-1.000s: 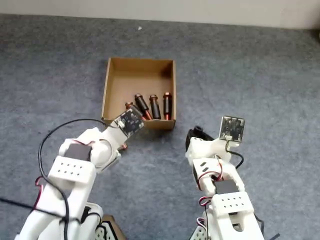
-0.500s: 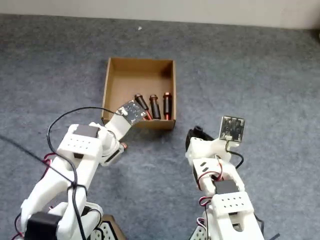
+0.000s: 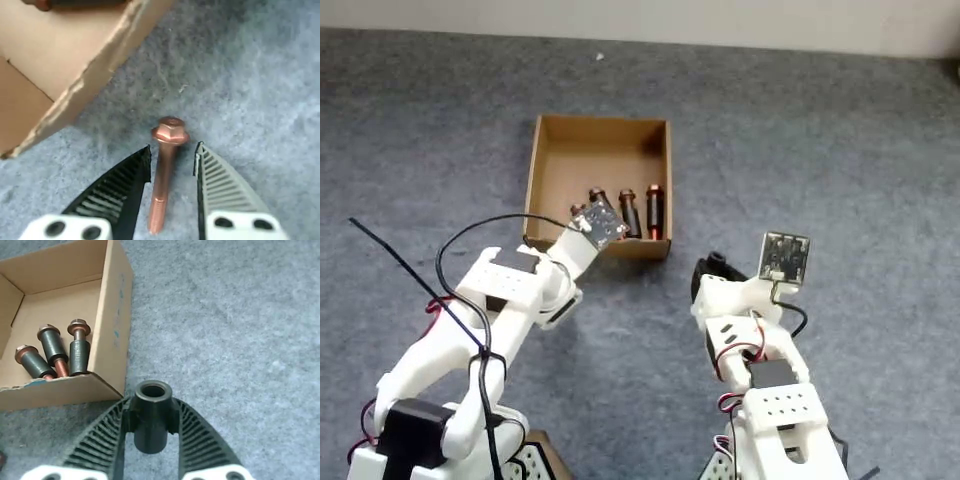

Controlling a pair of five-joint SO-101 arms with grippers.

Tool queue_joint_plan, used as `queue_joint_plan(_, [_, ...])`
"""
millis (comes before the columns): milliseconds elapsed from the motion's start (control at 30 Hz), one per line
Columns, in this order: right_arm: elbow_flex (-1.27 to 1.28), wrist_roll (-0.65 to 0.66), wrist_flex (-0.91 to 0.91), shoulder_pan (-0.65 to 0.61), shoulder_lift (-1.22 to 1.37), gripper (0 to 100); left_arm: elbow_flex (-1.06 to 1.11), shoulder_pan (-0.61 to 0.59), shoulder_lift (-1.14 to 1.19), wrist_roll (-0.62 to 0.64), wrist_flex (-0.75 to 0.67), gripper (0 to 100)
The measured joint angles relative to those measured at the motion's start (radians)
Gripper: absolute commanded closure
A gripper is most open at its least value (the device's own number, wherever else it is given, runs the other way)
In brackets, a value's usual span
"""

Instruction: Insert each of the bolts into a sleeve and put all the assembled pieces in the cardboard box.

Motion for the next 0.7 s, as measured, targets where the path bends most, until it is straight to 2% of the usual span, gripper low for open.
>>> queue_joint_plan(167, [0.0,0.0,0.0,0.0,0.0,99.4,0.0,0.0,0.0,0.005,-0.002,90])
queue_joint_plan(433, [0.0,0.0,0.0,0.0,0.0,99.4,-0.06,0.031,0.106,0.006,-0.005,91])
queue_joint_plan(533, [0.0,0.0,0.0,0.0,0.0,99.4,-0.132,0.035,0.184,0.006,0.037,91])
queue_joint_plan(700, [0.0,0.0,0.0,0.0,0.0,99.4,-0.219,0.037,0.267,0.006,0.103,100])
